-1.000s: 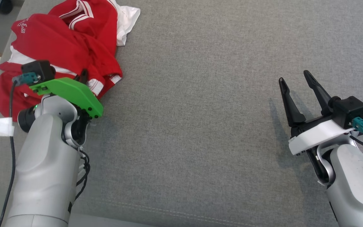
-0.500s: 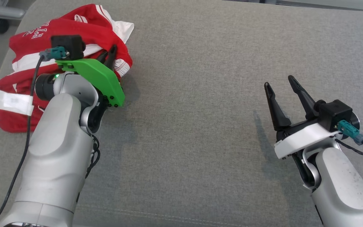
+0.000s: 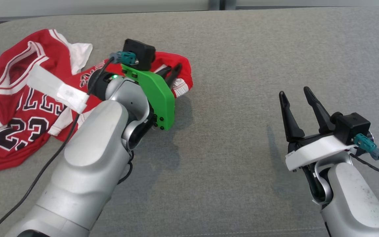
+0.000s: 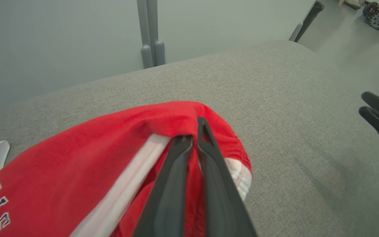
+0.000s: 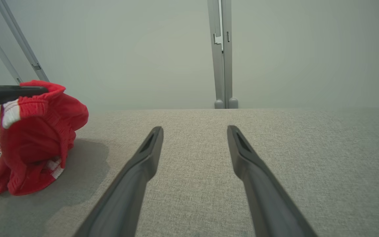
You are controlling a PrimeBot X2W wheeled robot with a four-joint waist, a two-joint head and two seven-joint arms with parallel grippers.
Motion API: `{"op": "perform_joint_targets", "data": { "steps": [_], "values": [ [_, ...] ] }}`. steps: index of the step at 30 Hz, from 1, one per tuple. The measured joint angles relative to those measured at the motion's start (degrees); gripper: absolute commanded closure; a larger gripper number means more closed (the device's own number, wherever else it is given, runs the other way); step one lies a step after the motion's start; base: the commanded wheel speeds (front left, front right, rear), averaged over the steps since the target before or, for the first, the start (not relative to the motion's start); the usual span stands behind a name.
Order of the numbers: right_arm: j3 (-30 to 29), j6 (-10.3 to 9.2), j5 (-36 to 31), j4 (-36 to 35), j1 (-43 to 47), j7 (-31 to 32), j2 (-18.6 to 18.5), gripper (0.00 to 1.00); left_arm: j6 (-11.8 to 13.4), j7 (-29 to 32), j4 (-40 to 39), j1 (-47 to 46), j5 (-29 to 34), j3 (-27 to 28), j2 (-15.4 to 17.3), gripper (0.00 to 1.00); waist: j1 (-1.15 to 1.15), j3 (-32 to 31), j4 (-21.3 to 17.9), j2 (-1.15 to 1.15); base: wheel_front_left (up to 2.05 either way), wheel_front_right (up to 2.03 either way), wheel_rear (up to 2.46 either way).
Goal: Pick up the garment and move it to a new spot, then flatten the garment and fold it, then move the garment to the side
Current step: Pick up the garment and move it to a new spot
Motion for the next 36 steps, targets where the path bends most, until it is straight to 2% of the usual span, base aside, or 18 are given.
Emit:
{"op": "perform_joint_targets", "data": {
  "steps": [5, 10, 18, 23, 30, 31, 34, 35, 36],
  "values": [
    [-1.3, -1.31, 0.8, -1.3, 1.3, 0.0, 0.6, 0.0, -0.1, 2.1, -4.7, -0.6, -4.6, -7.0, 0.2, 1.0, 0.0, -0.5, -3.9, 0.0, 0.0, 0.0, 0.0],
    [-1.4, -1.41, 1.6, -1.8, 2.9, 0.0, 0.8, 0.0, -0.5, 3.7, -9.6, -0.7, -10.0, -12.7, 0.3, 1.0, 0.0, -0.9, -8.0, 0.0, 0.0, 0.0, 0.0],
    [-0.8, -1.41, 2.0, -2.2, 4.0, 0.0, 1.0, 0.0, -0.4, 4.7, -12.8, -1.1, -14.5, -17.1, 0.6, 1.0, 0.0, -1.2, -13.7, 0.0, 0.0, 0.0, 0.0],
    [1.2, -1.19, 2.0, -2.0, 4.0, 0.0, 1.1, 0.0, 2.4, 5.6, -12.6, -0.2, -15.2, -18.4, 0.7, 1.0, 0.0, -1.2, -17.8, 0.0, 0.0, 0.0, 0.0],
    [1.0, -0.74, 1.9, -1.6, 3.9, 0.0, 1.2, 0.0, 4.9, 4.5, -11.8, 4.0, -17.2, -20.9, 1.0, 1.0, 0.0, -1.0, -22.1, 0.0, 0.0, 0.0, 0.0],
    [1.1, -0.71, 1.9, -1.6, 3.9, 0.0, 1.3, 0.0, 5.2, 4.1, -11.6, 4.0, -17.0, -20.9, 1.0, 0.96, 0.0, -0.9, -22.4, 0.0, 0.0, 0.0, 0.0],
    [1.7, -0.24, 1.7, -1.6, 3.6, 0.0, 1.3, 0.0, 6.7, 2.5, -10.4, 4.0, -16.0, -20.7, 1.0, 0.56, 0.0, -1.1, -22.2, 0.0, 0.0, 0.0, 0.0],
    [1.9, -0.24, 1.6, -1.6, 3.3, 0.0, 1.3, 0.0, 7.0, 2.2, -9.9, 4.0, -15.5, -20.7, 1.1, 0.24, 0.0, -1.2, -22.1, 0.0, 0.0, 0.0, 0.0],
    [2.0, -0.23, 1.4, -1.6, 3.2, 0.0, 1.3, 0.0, 7.3, 2.0, -9.8, 4.0, -15.3, -20.6, 1.2, 0.0, 0.0, -1.3, -22.0, 0.0, 0.0, 0.0, 0.0]
  ]
}}
